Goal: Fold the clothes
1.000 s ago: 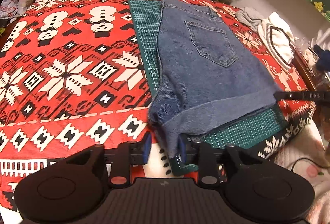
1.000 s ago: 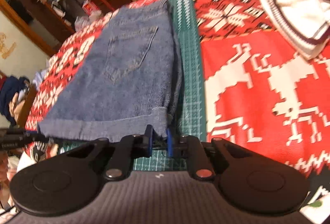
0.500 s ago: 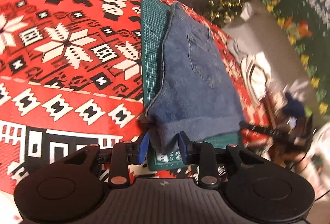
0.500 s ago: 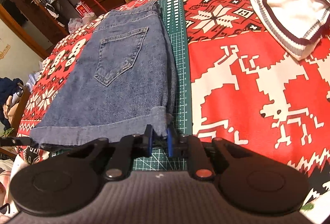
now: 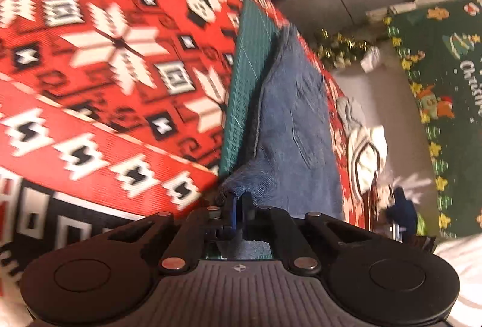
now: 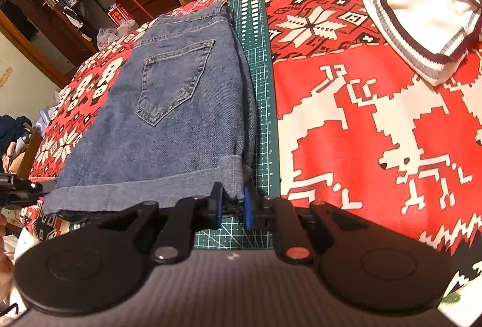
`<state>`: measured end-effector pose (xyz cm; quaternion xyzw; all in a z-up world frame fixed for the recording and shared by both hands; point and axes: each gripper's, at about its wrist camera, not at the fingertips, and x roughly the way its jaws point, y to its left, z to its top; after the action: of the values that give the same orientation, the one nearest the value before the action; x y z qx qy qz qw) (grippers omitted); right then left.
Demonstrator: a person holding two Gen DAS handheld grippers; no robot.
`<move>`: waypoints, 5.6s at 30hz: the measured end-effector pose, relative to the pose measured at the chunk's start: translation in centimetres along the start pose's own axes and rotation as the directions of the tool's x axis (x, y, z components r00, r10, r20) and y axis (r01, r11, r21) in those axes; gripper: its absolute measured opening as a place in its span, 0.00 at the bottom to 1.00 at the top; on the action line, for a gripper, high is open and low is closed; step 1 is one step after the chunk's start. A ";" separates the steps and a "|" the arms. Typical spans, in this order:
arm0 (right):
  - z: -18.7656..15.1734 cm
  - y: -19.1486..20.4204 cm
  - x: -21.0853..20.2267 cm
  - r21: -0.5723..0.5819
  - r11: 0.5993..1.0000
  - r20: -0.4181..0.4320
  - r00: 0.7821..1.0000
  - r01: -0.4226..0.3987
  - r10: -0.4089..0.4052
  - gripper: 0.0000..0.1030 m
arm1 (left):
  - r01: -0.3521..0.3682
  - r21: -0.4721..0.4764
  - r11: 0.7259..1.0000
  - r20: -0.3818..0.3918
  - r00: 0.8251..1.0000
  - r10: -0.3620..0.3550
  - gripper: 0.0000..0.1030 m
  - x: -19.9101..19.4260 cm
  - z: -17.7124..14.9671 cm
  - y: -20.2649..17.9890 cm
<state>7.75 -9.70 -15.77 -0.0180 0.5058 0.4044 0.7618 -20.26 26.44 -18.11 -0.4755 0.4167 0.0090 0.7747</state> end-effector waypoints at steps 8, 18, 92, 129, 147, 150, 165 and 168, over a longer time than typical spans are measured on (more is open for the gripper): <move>0.3 0.2 0.0 -0.022 1.000 -0.009 1.000 0.005 -0.005 0.15 | -0.051 0.023 0.998 0.048 0.998 0.050 0.06 -1.7 -0.5 0.2; 0.3 0.4 -0.1 -0.026 1.000 -0.009 1.000 0.013 -0.013 0.15 | -0.160 0.097 0.982 0.039 0.987 0.157 0.06 -1.9 -1.6 0.4; 0.2 -0.2 0.3 0.002 1.000 -0.024 1.000 -0.003 0.003 0.16 | -0.194 0.020 0.981 0.100 0.976 0.191 0.04 -1.9 -1.1 1.7; 0.2 -0.3 0.4 0.001 1.000 -0.033 0.999 -0.004 0.004 0.16 | -0.186 0.067 0.980 0.128 0.976 0.177 0.06 -0.4 -1.7 0.4; 0.2 -0.4 0.5 0.008 1.000 -0.031 0.999 -0.008 0.008 0.16 | -0.021 0.137 0.990 0.075 0.997 0.010 0.00 -0.7 -1.0 -1.8; 0.2 -0.4 0.4 0.009 1.000 -0.029 1.000 -0.009 0.009 0.16 | -0.099 0.154 0.983 0.050 0.994 0.092 0.01 0.7 -1.6 -1.1; -0.3 -0.6 -1.9 -0.030 0.999 -0.026 0.999 0.026 -0.027 0.14 | -0.224 0.288 0.931 0.152 0.971 0.187 0.00 -1.2 -3.0 -4.7; -0.1 0.1 -3.7 -0.042 0.999 0.025 1.000 0.015 -0.014 0.14 | -0.201 0.352 0.914 0.160 0.975 0.153 0.00 -0.4 -2.9 -6.6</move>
<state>6.99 -11.94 -12.89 -0.0329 0.4874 0.4098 0.7703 -19.66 20.79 -13.63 -0.2813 0.4015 0.0320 0.8710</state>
